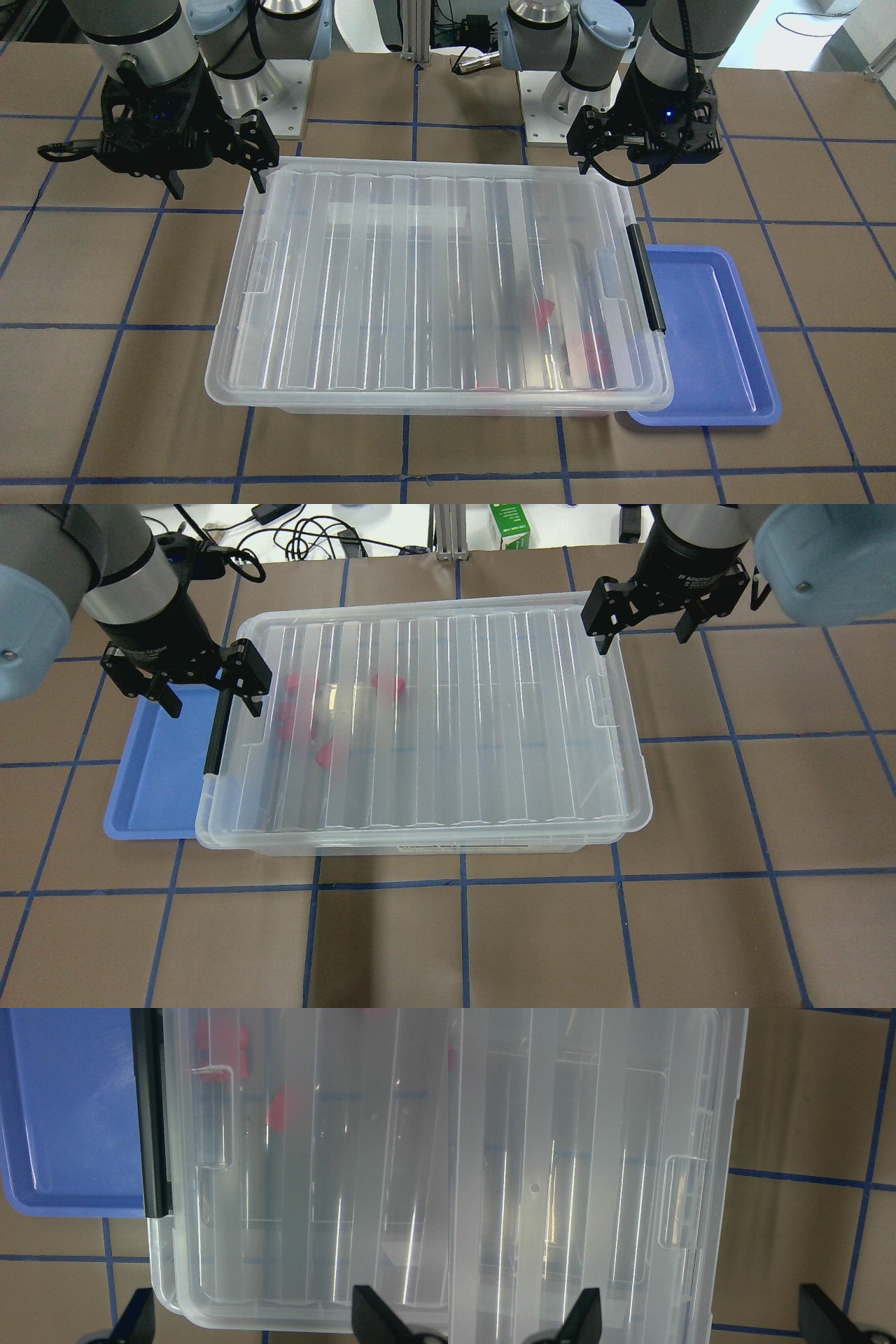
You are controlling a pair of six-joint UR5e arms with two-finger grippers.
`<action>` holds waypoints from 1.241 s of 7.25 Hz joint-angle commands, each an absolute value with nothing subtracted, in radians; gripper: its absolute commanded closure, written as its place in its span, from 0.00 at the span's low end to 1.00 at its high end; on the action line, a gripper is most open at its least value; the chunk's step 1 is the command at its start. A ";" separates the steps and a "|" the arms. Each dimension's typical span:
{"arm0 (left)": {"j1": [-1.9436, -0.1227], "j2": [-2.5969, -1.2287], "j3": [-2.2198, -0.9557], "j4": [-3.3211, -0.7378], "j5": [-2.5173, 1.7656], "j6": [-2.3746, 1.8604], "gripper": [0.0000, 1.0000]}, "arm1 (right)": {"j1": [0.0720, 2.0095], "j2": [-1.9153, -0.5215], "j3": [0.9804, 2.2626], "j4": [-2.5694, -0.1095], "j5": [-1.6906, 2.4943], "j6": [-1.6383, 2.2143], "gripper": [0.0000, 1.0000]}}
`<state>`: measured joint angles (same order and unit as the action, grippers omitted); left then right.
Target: Place red block in blue tray from box
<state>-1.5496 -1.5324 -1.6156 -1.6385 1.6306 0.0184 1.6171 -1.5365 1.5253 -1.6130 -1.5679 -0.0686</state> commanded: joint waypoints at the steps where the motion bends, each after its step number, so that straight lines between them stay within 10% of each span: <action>1: -1.551 -1.532 -1.617 -1.640 1.632 0.018 0.00 | 1.617 -1.537 1.528 -1.605 -1.568 -0.069 0.00; 9: -1.549 -1.532 -1.617 -1.643 1.638 0.023 0.00 | 1.511 -1.485 1.795 -1.924 -1.549 -0.124 0.00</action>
<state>-1.5495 -1.5324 -1.6168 -1.6428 1.6376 0.0223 1.5205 -1.4995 1.7733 -1.8826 -1.5534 -0.1305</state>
